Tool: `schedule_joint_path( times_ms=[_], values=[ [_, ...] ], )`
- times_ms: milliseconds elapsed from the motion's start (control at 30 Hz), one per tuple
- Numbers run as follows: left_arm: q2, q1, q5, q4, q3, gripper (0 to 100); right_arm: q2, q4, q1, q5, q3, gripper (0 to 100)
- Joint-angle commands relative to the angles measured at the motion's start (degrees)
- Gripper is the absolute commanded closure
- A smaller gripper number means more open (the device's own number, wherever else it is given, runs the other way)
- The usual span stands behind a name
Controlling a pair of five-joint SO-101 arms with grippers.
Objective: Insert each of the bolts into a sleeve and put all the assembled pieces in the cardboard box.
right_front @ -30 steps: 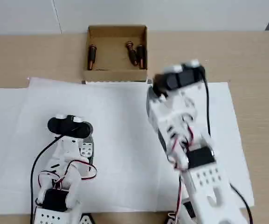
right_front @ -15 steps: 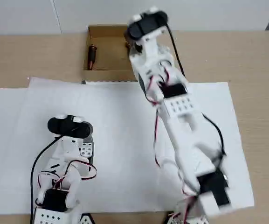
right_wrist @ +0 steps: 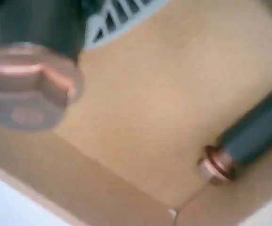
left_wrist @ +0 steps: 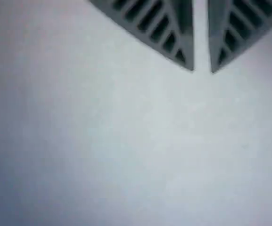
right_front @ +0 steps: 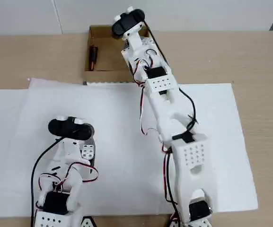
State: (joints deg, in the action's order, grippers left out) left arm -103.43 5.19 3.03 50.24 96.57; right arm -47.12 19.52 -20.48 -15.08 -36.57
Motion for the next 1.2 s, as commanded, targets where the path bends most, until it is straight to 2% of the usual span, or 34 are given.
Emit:
schedule_joint_path(
  times_ms=[0,133,200,467,600,633,1167],
  values=[
    [-0.5,-0.4,0.0,0.2,-0.2,99,-1.7,-1.5,-1.2,-1.3,-8.3,97.2],
    [-0.5,-0.4,0.0,0.2,-0.2,99,-2.9,-1.5,-1.5,-1.0,-8.7,84.6],
    [-0.5,-0.4,0.0,0.2,-0.2,99,-2.9,-1.5,-1.7,-1.0,-8.7,81.5],
    [-0.5,-0.4,0.0,0.2,-0.2,99,-2.2,-1.5,-1.8,-1.1,-8.8,88.2],
    [-0.5,-0.4,0.0,0.2,-0.2,99,1.5,0.2,-1.8,-1.1,-8.8,96.5],
    [-0.5,-0.4,0.0,0.2,-0.2,99,2.4,1.4,-1.8,-1.1,-8.8,99.6],
    [-0.5,-0.4,0.0,0.2,-0.2,99,19.8,28.8,-1.7,-0.9,-8.8,99.6]
  ],
)
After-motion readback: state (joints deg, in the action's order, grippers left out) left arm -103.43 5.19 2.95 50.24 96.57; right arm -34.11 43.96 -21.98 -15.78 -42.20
